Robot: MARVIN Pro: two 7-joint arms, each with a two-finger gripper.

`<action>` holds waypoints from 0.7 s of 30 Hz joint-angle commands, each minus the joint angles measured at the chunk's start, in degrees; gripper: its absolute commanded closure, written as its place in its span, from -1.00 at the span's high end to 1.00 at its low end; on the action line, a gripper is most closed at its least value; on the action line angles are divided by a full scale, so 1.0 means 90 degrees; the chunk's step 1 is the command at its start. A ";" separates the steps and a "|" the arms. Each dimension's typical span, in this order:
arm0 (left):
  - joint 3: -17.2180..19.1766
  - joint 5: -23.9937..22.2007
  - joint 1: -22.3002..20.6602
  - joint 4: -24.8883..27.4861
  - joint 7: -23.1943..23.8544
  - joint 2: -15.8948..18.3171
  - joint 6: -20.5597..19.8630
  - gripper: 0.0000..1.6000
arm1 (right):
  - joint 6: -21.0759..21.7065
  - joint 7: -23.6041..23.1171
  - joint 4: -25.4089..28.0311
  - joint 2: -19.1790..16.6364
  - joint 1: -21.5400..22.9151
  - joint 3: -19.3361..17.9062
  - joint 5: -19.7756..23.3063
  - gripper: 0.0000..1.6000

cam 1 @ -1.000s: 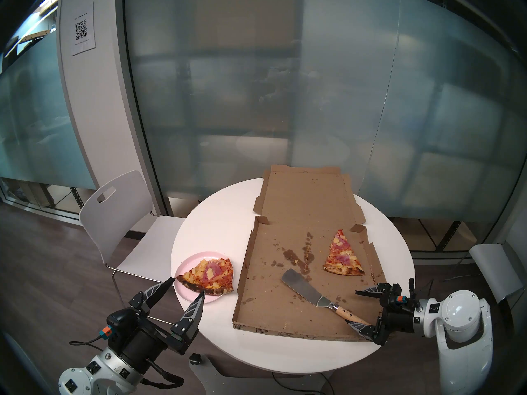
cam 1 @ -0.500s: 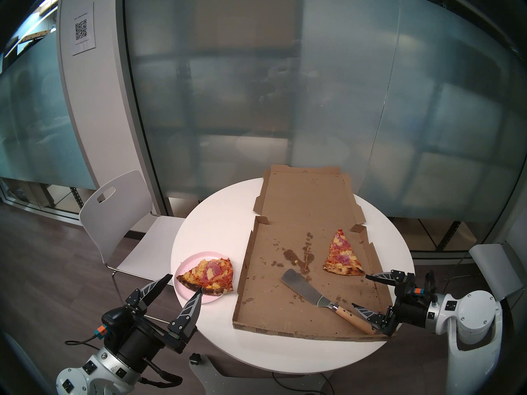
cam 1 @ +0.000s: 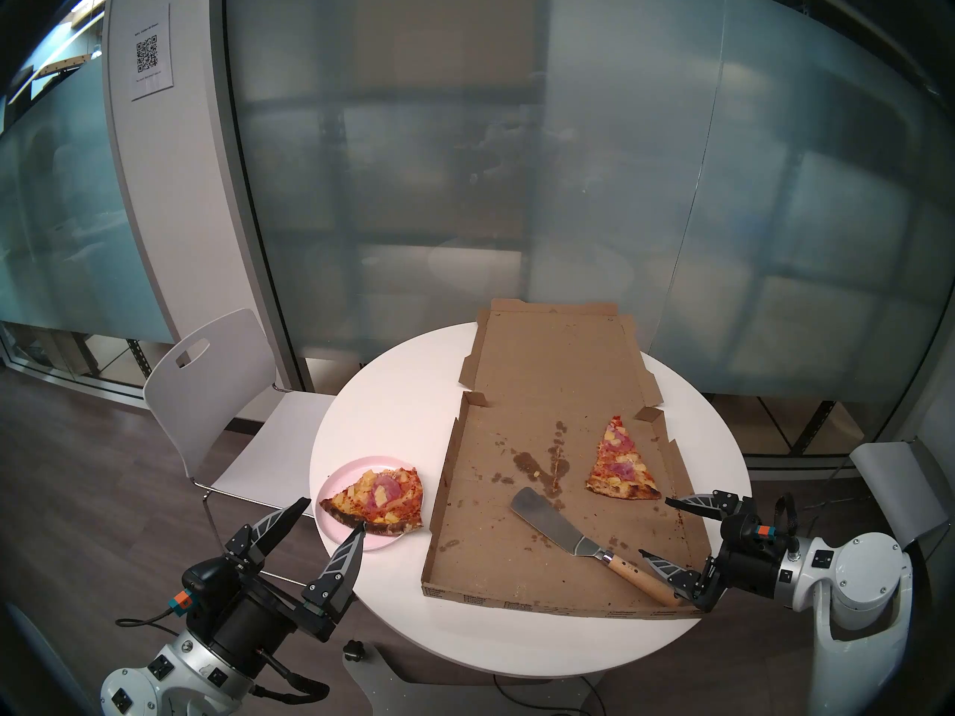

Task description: Put pizza slice onto the plate

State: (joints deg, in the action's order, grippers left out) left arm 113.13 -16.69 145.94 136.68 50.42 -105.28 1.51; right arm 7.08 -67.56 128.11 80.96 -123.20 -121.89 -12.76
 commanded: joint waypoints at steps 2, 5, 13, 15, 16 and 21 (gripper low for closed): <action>-0.0012 -0.0036 -0.0004 0.0142 0.0003 -0.0026 -0.0006 1.00 | -0.0020 -0.0022 0.0133 0.0028 0.0047 0.0017 0.0090 1.00; -0.0009 -0.0033 -0.0007 0.0142 0.0011 -0.0035 -0.0008 1.00 | -0.0022 -0.0026 0.0133 0.0033 0.0049 0.0015 0.0089 1.00; -0.0001 -0.0026 -0.0015 0.0142 0.0029 -0.0053 -0.0012 1.00 | -0.0026 -0.0035 0.0133 0.0044 0.0054 0.0011 0.0083 1.00; 0.0001 -0.0024 -0.0016 0.0142 0.0033 -0.0057 -0.0013 1.00 | -0.0027 -0.0036 0.0133 0.0046 0.0055 0.0011 0.0081 1.00; 0.0001 -0.0024 -0.0016 0.0142 0.0033 -0.0057 -0.0013 1.00 | -0.0027 -0.0036 0.0133 0.0046 0.0055 0.0011 0.0081 1.00; 0.0005 -0.0019 -0.0021 0.0142 0.0044 -0.0068 -0.0016 1.00 | -0.0030 -0.0047 0.0132 0.0055 0.0061 0.0007 0.0075 1.00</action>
State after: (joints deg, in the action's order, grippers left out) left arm 113.33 -16.66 145.93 136.69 50.88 -105.77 1.50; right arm 6.85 -67.71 128.21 81.52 -123.00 -121.95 -12.61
